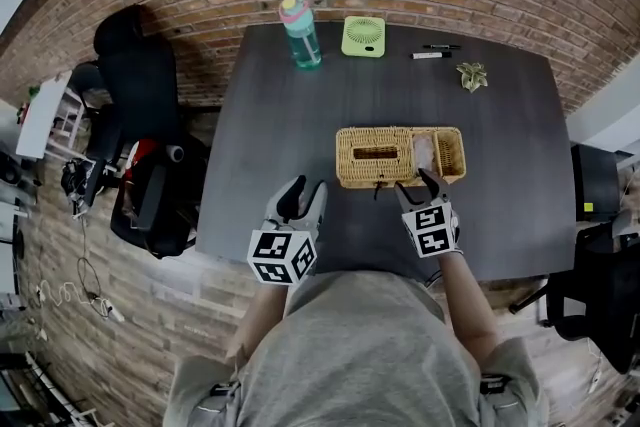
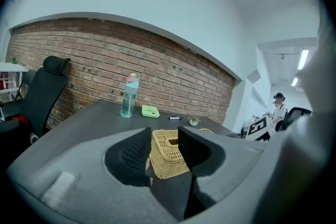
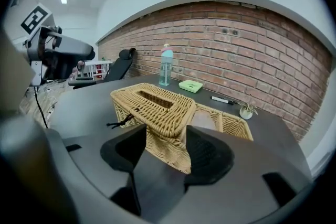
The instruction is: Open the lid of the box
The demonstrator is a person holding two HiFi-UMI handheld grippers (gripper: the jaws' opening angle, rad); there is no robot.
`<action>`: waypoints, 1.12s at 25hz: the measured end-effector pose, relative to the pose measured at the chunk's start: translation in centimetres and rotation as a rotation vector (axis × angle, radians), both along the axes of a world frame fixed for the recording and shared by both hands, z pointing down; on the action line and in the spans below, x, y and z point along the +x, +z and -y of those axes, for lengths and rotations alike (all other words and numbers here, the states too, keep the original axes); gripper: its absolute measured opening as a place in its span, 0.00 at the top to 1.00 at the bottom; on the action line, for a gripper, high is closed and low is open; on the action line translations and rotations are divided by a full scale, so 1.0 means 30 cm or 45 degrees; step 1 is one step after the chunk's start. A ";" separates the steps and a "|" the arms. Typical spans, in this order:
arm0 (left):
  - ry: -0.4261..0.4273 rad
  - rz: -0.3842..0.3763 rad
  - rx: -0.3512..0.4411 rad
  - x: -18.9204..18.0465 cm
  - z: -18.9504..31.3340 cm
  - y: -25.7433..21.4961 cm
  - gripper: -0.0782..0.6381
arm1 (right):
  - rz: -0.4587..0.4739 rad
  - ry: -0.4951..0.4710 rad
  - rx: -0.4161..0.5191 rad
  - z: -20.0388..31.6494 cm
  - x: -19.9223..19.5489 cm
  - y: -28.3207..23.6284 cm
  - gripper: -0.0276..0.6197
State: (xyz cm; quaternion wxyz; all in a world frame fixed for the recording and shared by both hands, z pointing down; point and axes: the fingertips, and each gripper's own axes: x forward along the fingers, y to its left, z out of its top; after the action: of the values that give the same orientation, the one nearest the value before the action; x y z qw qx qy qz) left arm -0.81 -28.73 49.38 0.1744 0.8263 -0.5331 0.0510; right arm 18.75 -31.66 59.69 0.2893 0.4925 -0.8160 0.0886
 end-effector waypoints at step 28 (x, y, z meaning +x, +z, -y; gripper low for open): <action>0.020 -0.014 -0.029 0.025 0.015 0.032 0.67 | 0.065 -0.072 0.110 0.070 0.008 -0.192 0.60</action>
State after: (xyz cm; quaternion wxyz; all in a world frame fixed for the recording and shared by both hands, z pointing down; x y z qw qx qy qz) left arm -0.05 -29.19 50.34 0.1863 0.8287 -0.5251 0.0538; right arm 18.99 -33.78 53.93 0.2491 0.4790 -0.8398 0.0577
